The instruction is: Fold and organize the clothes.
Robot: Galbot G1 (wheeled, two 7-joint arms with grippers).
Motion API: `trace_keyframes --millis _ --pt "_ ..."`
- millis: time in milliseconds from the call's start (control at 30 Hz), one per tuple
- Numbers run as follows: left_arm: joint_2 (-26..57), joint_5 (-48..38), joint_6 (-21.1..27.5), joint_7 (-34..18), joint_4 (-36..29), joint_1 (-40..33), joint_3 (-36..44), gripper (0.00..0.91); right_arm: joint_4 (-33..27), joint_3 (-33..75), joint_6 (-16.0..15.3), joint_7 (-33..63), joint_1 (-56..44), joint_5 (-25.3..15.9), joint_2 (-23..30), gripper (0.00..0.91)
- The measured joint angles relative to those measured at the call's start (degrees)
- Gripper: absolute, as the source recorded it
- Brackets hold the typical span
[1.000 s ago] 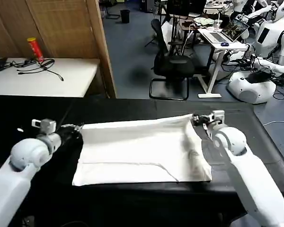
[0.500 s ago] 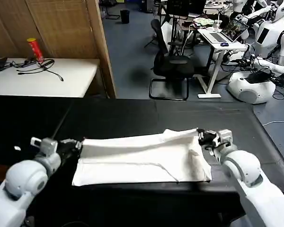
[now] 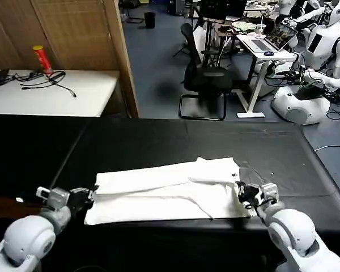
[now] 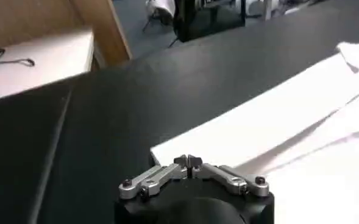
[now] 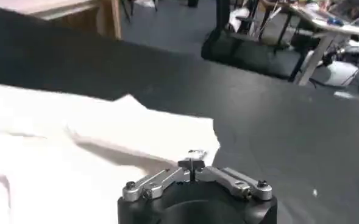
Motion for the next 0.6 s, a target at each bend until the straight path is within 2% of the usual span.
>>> trace_keyframes --millis 600 --pt "-1.17 5.50 -2.94 0.51 2.91 1.75 0.00 0.000 -1.19 1.35 0.00 0.15 -1.28 -0.59 0.25 0.020"
